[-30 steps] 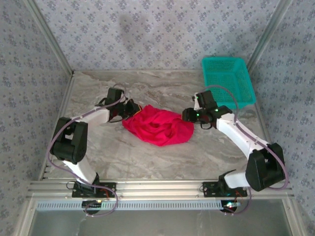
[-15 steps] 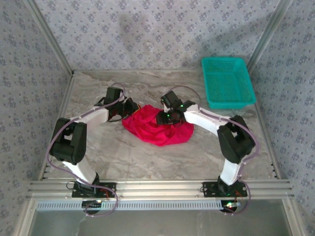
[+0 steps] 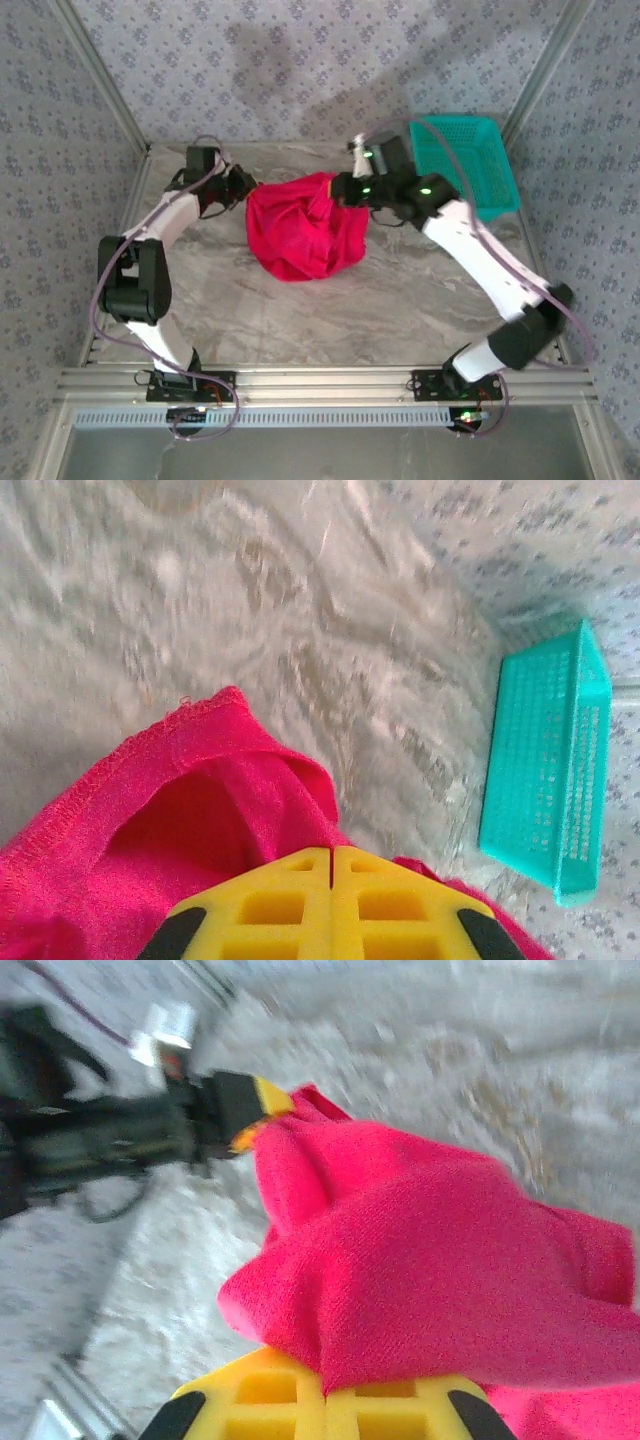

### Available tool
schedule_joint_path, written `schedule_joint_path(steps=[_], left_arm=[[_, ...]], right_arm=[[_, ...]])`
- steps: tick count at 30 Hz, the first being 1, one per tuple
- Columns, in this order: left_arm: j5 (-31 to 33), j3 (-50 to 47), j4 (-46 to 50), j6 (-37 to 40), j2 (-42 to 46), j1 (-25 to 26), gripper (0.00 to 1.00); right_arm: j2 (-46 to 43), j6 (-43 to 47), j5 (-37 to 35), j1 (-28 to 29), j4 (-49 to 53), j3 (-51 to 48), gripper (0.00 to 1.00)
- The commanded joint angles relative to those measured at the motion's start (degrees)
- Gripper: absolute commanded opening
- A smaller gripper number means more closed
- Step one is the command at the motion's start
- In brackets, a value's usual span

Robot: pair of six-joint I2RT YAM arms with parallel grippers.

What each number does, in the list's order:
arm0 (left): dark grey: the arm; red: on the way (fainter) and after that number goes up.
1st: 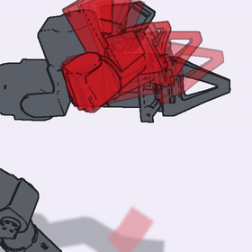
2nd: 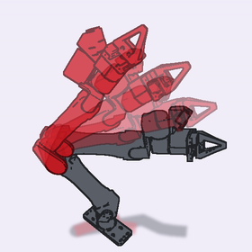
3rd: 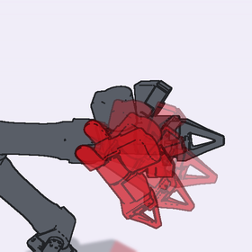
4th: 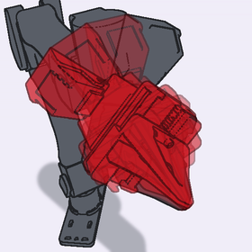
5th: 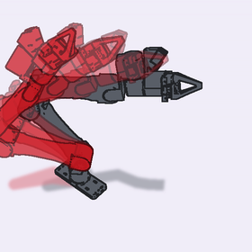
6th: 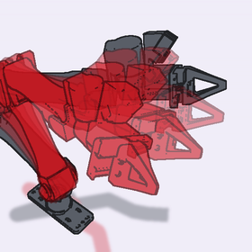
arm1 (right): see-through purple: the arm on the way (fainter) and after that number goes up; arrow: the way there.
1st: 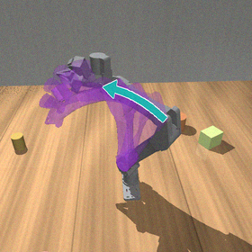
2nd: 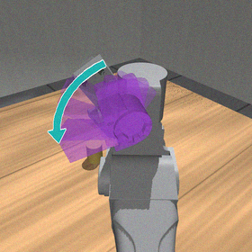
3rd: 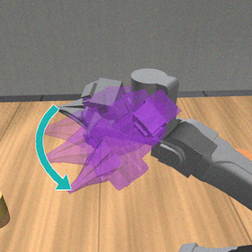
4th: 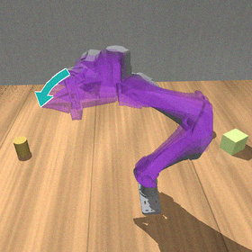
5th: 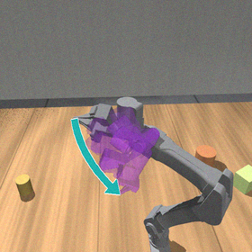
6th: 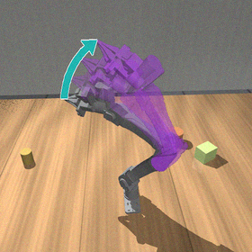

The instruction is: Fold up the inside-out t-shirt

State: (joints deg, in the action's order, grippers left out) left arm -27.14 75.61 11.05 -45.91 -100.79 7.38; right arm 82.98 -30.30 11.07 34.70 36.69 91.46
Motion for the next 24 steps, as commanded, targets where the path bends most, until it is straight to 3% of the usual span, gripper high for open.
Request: schedule_joint_path(steps=[1, 7, 13, 16, 17, 20, 22, 24], left_arm=[[-0.1, 6.0, 4.4, 2.7, -4.6, -0.9, 0.0], [-0.7, 20.5, 9.7, 3.2, -12.7, 2.1, 0.0], [7.6, 47.0, 30.1, 13.2, -25.7, 8.8, 0.01], [14.3, 50.9, 36.8, 16.7, -26.7, 11.0, 0.29], [15.5, 49.2, 37.2, 17.3, -25.5, 11.5, 0.36], [16.3, 38.7, 34.8, 16.6, -19.4, 12.5, 0.48], [15.6, 28.2, 30.2, 15.1, -14.0, 13.0, 0.51], [13.9, 17.3, 24.4, 12.1, -8.5, 13.5, 0.53]], right_arm=[[-7.1, -1.9, 5.4, -4.5, 1.2, -0.4, 0.0], [-9.3, -4.9, 9.1, -10.4, -2.0, -12.5, 0.0], [-4.2, -6.6, 8.8, -18.6, -8.5, -27.9, 0.0], [-0.8, -7.4, 8.8, -21.1, -8.6, -30.3, 0.0], [-0.5, -6.9, 9.0, -21.2, -8.1, -30.3, 0.08], [-1.9, -4.2, 5.5, -20.1, -5.7, -28.9, 0.5], [-2.5, -2.8, 2.0, -18.9, -4.2, -26.5, 0.67], [-1.3, -0.5, 1.5, -18.0, -4.9, -24.2, 0.73]])
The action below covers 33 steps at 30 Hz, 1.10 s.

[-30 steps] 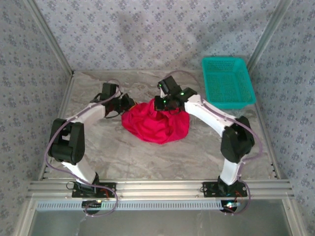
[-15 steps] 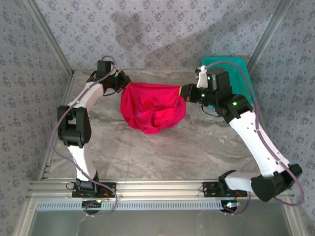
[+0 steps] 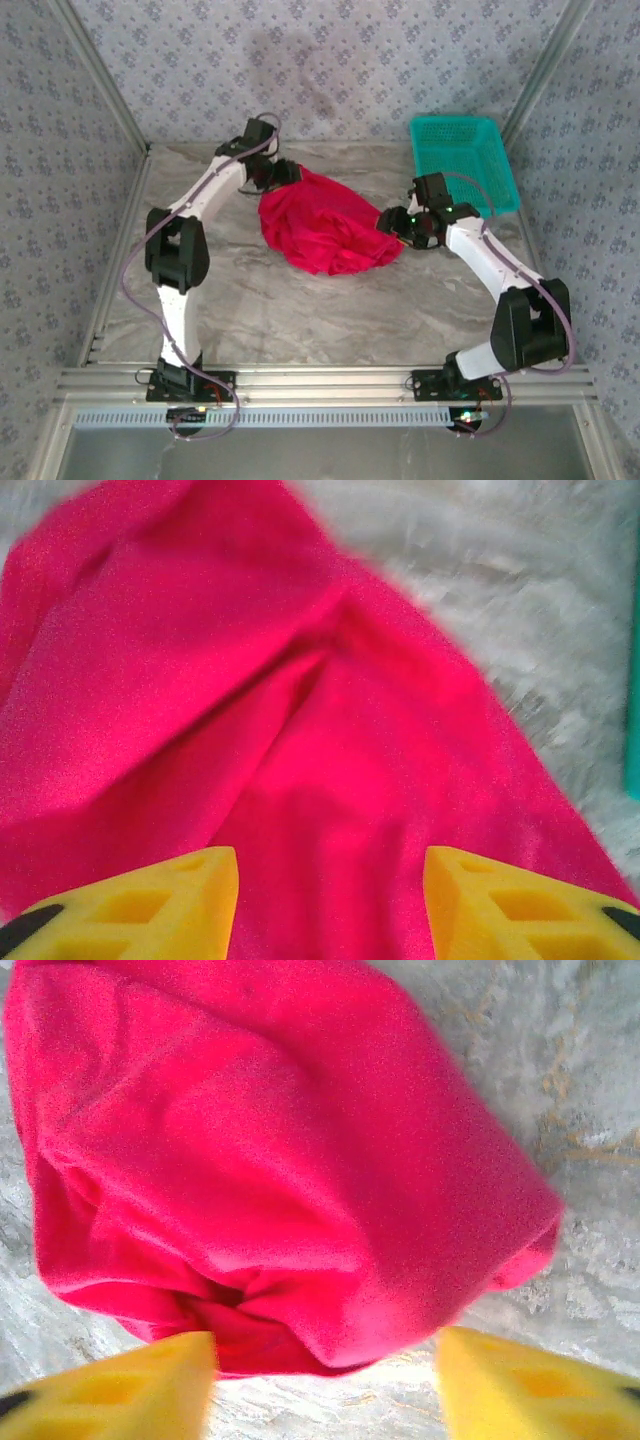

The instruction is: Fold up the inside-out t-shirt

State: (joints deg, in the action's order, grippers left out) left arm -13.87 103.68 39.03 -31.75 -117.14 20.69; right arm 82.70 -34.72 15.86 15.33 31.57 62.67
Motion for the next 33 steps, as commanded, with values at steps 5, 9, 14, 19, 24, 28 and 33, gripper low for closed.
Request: schedule_joint_path(steps=[5, 9, 14, 19, 24, 28, 33], left_arm=[[-6.8, -32.3, -20.0, -10.5, 17.0, 3.6, 0.57], [-9.1, -39.5, -28.7, -15.2, 17.7, 8.3, 0.62], [-9.5, -40.6, -32.2, -16.9, 13.8, 9.5, 0.57], [-9.7, -39.2, -31.5, -16.4, 12.4, 9.5, 0.16], [-10.2, -38.6, -31.6, -18.2, 12.6, 9.6, 0.0], [-10.9, -39.3, -35.7, -22.6, 13.2, 10.3, 0.0], [-10.9, -38.5, -36.6, -24.6, 14.6, 11.1, 0.0]], right_arm=[[11.9, 7.1, -0.1, 3.4, -3.7, 14.0, 0.76], [26.2, 8.8, 5.0, 4.0, -1.5, 25.0, 0.75], [35.6, 8.1, 6.6, 4.9, 0.7, 29.9, 0.66], [29.5, 8.4, 3.7, 5.5, -0.7, 22.1, 0.61], [13.5, 9.8, -1.5, 6.5, 1.5, 12.8, 0.65], [0.8, 5.8, -0.2, 10.2, -1.0, 1.1, 0.69], [-6.6, -7.6, 5.7, 15.2, -16.2, -12.3, 0.64]])
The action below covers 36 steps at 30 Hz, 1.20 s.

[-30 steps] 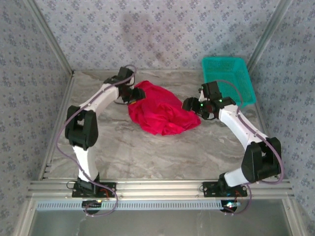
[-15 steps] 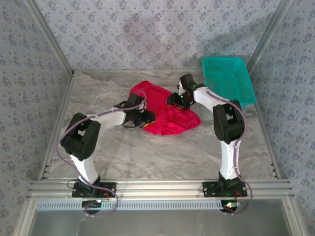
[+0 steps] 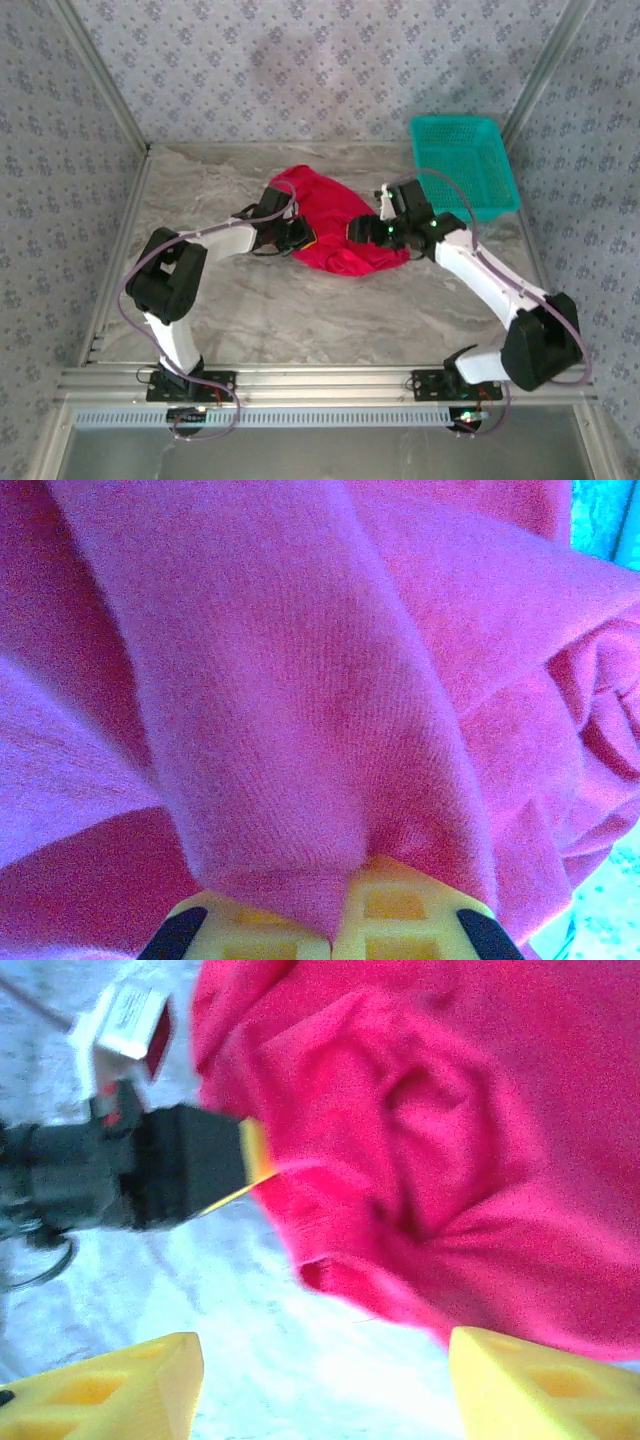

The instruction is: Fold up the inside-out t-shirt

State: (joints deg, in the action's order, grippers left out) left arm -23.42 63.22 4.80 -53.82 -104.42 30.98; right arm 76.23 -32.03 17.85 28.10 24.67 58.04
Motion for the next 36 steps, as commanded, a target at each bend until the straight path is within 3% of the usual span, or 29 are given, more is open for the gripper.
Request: schedule_joint_path(steps=[1, 5, 15, 20, 22, 23, 24, 27, 33, 36], left_arm=[[-1.3, 2.0, -2.2, -2.7, 2.5, 0.8, 0.0], [-0.2, 2.0, -0.7, -3.0, 4.8, 0.8, 0.02], [2.2, -0.8, 2.6, -2.4, 9.4, -1.4, 0.43], [1.7, -3.9, 3.7, -1.2, 12.9, -5.1, 0.45], [1.7, -5.3, 4.2, -0.6, 14.2, -7.1, 0.45], [1.5, -6.1, 4.3, -0.1, 14.6, -8.4, 0.45], [1.4, -6.8, 4.6, 0.6, 14.9, -9.6, 0.46], [1.1, -7.7, 5.9, 3.3, 14.0, -12.9, 0.52], [2.0, -6.7, 6.5, 8.1, 9.8, -17.0, 0.59], [1.9, -4.5, 5.5, 8.8, 5.8, -17.0, 0.59]], right_arm=[[-0.4, -12.3, 3.8, 3.6, -12.6, -9.2, 0.62], [1.2, -13.7, -3.7, 9.2, -16.9, -9.6, 0.51], [15.1, -12.0, -9.6, 13.5, -20.7, -4.4, 0.48], [21.0, -11.2, -13.1, 14.5, -19.6, 1.0, 0.47], [22.3, -10.8, -13.7, 14.8, -18.5, 3.0, 0.39], [22.8, -10.6, -13.9, 14.9, -17.8, 4.0, 0.29], [22.9, -10.4, -14.0, 14.9, -16.0, 5.2, 0.18], [20.3, -9.0, -14.7, 15.0, -11.3, 7.4, 0.0], [7.7, -4.5, -11.5, 13.0, 0.9, 13.9, 0.0], [2.7, -4.5, -8.2, 10.4, 1.2, 13.2, 0.0]])
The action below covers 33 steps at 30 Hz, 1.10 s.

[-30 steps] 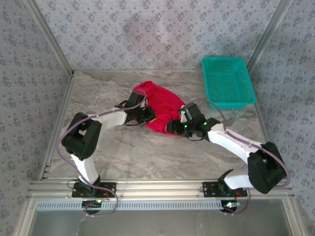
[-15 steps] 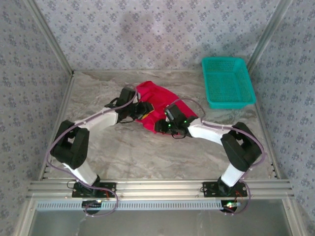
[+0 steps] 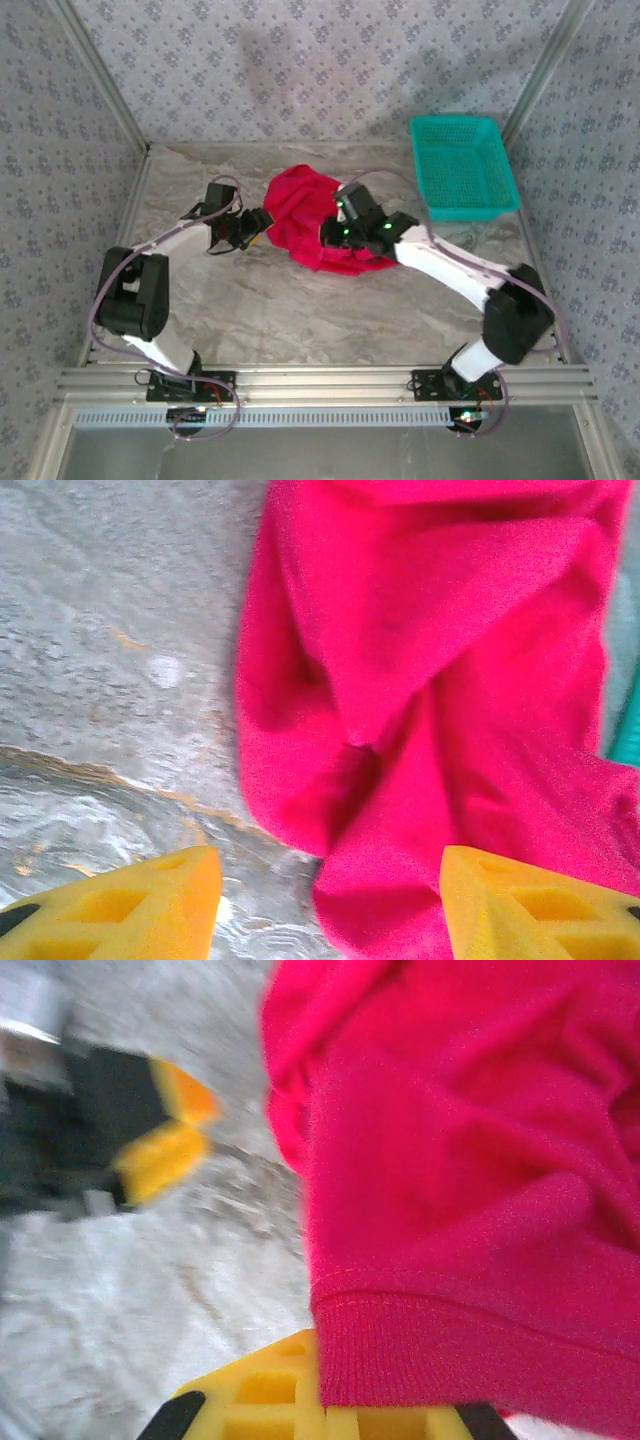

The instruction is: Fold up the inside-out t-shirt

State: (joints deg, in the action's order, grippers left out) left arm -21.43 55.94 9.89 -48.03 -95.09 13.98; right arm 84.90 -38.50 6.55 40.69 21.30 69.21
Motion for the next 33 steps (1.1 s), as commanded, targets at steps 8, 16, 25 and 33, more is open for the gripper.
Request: schedule_joint_path(steps=[8, 16, 25, 33], left_arm=[[-1.5, 11.5, -3.0, 1.7, -15.3, 0.0, 0.49], [-4.0, 19.4, -2.1, 1.2, -22.1, 0.2, 0.04], [-6.4, 20.7, 7.5, 4.2, -6.1, -10.5, 0.0], [-4.1, 25.9, 15.7, 5.2, 16.4, -21.6, 0.0]], right_arm=[[-9.0, 0.7, 9.6, -6.1, 0.1, 0.7, 0.0], [-14.2, 2.0, 15.0, -16.7, 5.2, 3.0, 0.0], [-13.2, 1.9, 30.3, -37.2, 7.0, 14.2, 0.0], [-13.9, -6.4, 40.0, -50.1, 4.5, 22.6, 0.0]])
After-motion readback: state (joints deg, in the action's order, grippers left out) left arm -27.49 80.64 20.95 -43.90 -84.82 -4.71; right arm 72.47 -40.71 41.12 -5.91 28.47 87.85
